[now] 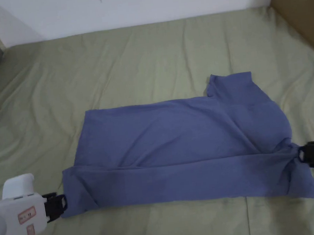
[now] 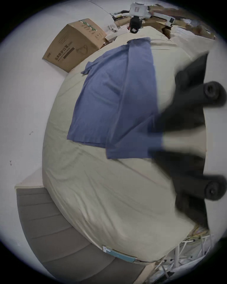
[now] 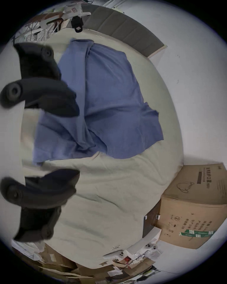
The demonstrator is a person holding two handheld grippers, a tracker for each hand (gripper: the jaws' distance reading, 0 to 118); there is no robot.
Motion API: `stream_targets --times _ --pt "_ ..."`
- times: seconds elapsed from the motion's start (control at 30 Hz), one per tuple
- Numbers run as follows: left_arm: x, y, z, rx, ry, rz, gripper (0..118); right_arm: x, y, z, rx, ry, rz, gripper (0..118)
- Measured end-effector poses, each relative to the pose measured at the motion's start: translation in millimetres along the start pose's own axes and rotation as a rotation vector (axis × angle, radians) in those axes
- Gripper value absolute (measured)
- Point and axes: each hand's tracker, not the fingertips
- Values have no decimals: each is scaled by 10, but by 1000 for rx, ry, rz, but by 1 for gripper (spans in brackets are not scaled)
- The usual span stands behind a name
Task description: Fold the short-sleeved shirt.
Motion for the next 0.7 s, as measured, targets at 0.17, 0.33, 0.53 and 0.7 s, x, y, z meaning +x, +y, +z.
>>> stream_targets --times 0.17,0.33,0.53,0.7 --pt "151 -340 39 -51 -13 -1 0 52 -296 20 -64 123 -71 0" --pt "-24 -287 -124 -32 -6 11 0 16 -502 88 -76 101 -99 0" --pt "-32 -26 -390 -36 82 60 95 88 -519 79 -66 84 -115 0" --pt "-99 37 -776 -99 26 118 89 144 -595 46 -83 122 -176 0"
